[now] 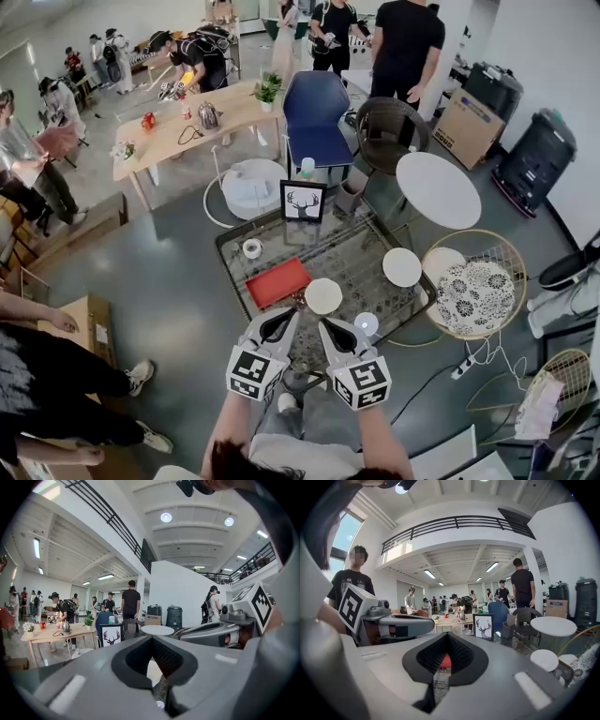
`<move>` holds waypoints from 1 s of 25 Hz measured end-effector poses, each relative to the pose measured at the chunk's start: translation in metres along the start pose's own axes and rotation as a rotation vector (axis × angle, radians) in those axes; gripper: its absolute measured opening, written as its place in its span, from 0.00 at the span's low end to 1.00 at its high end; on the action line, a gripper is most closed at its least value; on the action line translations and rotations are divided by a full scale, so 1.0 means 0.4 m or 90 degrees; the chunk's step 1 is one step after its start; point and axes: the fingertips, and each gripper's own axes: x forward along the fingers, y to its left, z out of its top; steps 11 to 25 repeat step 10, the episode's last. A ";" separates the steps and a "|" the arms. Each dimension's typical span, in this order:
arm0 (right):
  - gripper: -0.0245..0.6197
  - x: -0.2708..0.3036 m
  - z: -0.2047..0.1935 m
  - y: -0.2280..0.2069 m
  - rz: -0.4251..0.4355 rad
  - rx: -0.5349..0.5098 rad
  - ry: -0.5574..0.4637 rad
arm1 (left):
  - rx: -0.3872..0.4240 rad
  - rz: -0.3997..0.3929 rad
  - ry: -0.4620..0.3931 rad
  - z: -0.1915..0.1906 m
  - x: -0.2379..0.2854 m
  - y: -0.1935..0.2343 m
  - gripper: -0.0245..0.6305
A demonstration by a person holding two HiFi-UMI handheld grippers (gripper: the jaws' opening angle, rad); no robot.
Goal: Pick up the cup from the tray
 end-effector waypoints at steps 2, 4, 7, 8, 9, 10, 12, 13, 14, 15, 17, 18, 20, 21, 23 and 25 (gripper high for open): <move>0.07 0.000 0.007 0.012 0.000 0.002 -0.007 | 0.011 0.001 -0.001 0.007 -0.009 0.000 0.04; 0.07 -0.003 0.018 0.018 0.003 -0.003 -0.013 | 0.018 0.002 -0.007 0.016 -0.013 -0.002 0.04; 0.07 -0.011 0.033 0.029 0.006 -0.012 -0.017 | 0.022 -0.002 -0.007 0.024 -0.029 -0.010 0.04; 0.07 -0.013 0.039 0.031 0.005 -0.012 -0.020 | 0.023 -0.003 -0.006 0.026 -0.036 -0.011 0.04; 0.07 -0.016 0.047 0.034 0.004 -0.012 -0.022 | 0.023 -0.003 -0.006 0.028 -0.043 -0.013 0.04; 0.07 -0.020 0.055 0.037 0.002 -0.012 -0.025 | 0.024 -0.003 -0.005 0.031 -0.050 -0.014 0.04; 0.07 -0.020 0.055 0.037 0.002 -0.012 -0.025 | 0.024 -0.003 -0.005 0.031 -0.050 -0.014 0.04; 0.07 -0.020 0.055 0.037 0.002 -0.012 -0.025 | 0.024 -0.003 -0.005 0.031 -0.050 -0.014 0.04; 0.07 -0.020 0.055 0.037 0.002 -0.012 -0.025 | 0.024 -0.003 -0.005 0.031 -0.050 -0.014 0.04; 0.07 -0.020 0.055 0.037 0.002 -0.012 -0.025 | 0.024 -0.003 -0.005 0.031 -0.050 -0.014 0.04; 0.07 -0.020 0.055 0.037 0.002 -0.012 -0.025 | 0.024 -0.003 -0.005 0.031 -0.050 -0.014 0.04; 0.07 -0.020 0.055 0.037 0.002 -0.012 -0.025 | 0.024 -0.003 -0.005 0.031 -0.050 -0.014 0.04; 0.07 -0.020 0.055 0.037 0.002 -0.012 -0.025 | 0.024 -0.003 -0.005 0.031 -0.050 -0.014 0.04; 0.07 -0.020 0.055 0.037 0.002 -0.012 -0.025 | 0.024 -0.003 -0.005 0.031 -0.050 -0.014 0.04; 0.07 -0.020 0.055 0.037 0.002 -0.012 -0.025 | 0.024 -0.003 -0.005 0.031 -0.050 -0.014 0.04; 0.07 -0.020 0.055 0.037 0.002 -0.012 -0.025 | 0.024 -0.003 -0.005 0.031 -0.050 -0.014 0.04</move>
